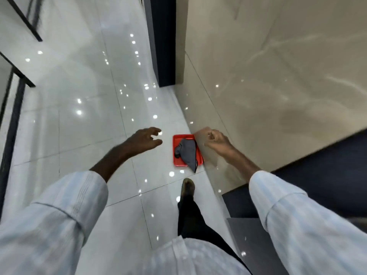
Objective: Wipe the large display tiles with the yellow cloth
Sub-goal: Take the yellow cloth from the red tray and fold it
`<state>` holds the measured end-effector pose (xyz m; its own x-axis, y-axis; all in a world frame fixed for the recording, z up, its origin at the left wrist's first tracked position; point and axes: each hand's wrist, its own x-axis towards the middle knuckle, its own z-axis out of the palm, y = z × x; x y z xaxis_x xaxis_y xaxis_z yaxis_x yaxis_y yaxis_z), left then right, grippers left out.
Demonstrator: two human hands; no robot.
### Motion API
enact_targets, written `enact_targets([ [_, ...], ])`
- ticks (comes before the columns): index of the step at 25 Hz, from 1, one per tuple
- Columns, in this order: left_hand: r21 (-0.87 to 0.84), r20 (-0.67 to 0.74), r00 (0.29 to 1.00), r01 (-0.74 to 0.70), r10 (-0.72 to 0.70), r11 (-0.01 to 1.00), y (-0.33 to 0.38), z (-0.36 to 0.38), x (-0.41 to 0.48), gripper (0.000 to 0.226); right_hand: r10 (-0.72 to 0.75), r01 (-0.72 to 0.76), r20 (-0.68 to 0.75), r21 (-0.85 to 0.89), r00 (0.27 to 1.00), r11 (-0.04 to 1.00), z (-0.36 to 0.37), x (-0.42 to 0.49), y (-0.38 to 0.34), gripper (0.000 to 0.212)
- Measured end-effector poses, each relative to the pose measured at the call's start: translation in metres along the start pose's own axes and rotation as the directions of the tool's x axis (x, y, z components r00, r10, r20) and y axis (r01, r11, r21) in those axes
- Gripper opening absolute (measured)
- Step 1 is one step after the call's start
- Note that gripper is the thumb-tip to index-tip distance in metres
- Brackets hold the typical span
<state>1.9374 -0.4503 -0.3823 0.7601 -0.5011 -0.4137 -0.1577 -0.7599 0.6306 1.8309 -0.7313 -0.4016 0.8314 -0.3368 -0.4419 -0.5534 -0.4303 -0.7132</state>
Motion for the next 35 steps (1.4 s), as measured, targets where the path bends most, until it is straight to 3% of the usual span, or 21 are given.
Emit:
enact_targets([
  [3, 0.012, 0.127, 0.983, 0.135, -0.136, 0.991, -0.032, 0.019, 0.078, 0.057, 0.145, -0.145, 0.103, -0.002, 0.984, 0.989, 0.026, 0.082, 0.027, 0.032],
  [5, 0.009, 0.188, 0.959, 0.213, -0.211, 0.977, -0.049, 0.027, 0.122, 0.062, 0.225, -0.221, 0.167, -0.045, 0.96, 0.974, 0.037, 0.127, 0.04, 0.017],
  [8, 0.018, 0.23, 0.943, 0.243, -0.241, 0.97, -0.076, 0.039, 0.188, 0.065, 0.336, -0.326, 0.172, -0.088, 0.926, 0.941, 0.058, 0.195, 0.057, 0.01],
  [11, 0.027, 0.273, 0.931, 0.244, -0.242, 0.969, -0.119, 0.073, 0.28, 0.056, 0.451, -0.442, 0.182, -0.088, 0.874, 0.892, 0.104, 0.278, 0.103, 0.044],
  [15, 0.078, 0.377, 0.911, 0.147, -0.166, 0.986, -0.212, 0.167, 0.43, 0.061, 0.528, -0.517, 0.153, -0.106, 0.835, 0.849, 0.187, 0.402, 0.204, 0.061],
  [18, 0.184, 0.451, 0.876, 0.094, -0.169, 0.978, -0.301, 0.254, 0.529, 0.062, 0.589, -0.581, 0.115, -0.095, 0.8, 0.808, 0.266, 0.506, 0.33, 0.052],
  [20, 0.21, 0.48, 0.857, 0.096, -0.188, 0.973, -0.347, 0.302, 0.573, 0.061, 0.6, -0.595, 0.097, -0.077, 0.794, 0.8, 0.307, 0.56, 0.423, 0.058],
  [22, 0.233, 0.522, 0.835, 0.058, -0.176, 0.971, -0.385, 0.334, 0.597, 0.059, 0.609, -0.611, 0.076, 0.0, 0.79, 0.792, 0.326, 0.589, 0.456, 0.058],
  [27, 0.215, 0.546, 0.819, 0.063, -0.174, 0.975, -0.441, 0.366, 0.614, 0.053, 0.645, -0.636, 0.044, 0.23, 0.763, 0.737, 0.36, 0.618, 0.472, 0.059],
  [31, 0.193, 0.602, 0.776, 0.087, -0.188, 0.977, -0.454, 0.36, 0.602, 0.048, 0.715, -0.62, -0.062, 0.45, 0.696, 0.643, 0.37, 0.611, 0.469, 0.015],
  [33, 0.139, 0.581, 0.793, 0.127, -0.185, 0.982, -0.445, 0.344, 0.593, 0.048, 0.663, -0.582, -0.039, 0.444, 0.747, 0.682, 0.367, 0.606, 0.449, 0.003],
  [35, 0.042, 0.487, 0.861, 0.146, -0.148, 0.988, -0.416, 0.31, 0.578, 0.047, 0.508, -0.444, -0.044, 0.424, 0.86, 0.789, 0.353, 0.597, 0.396, 0.003],
])
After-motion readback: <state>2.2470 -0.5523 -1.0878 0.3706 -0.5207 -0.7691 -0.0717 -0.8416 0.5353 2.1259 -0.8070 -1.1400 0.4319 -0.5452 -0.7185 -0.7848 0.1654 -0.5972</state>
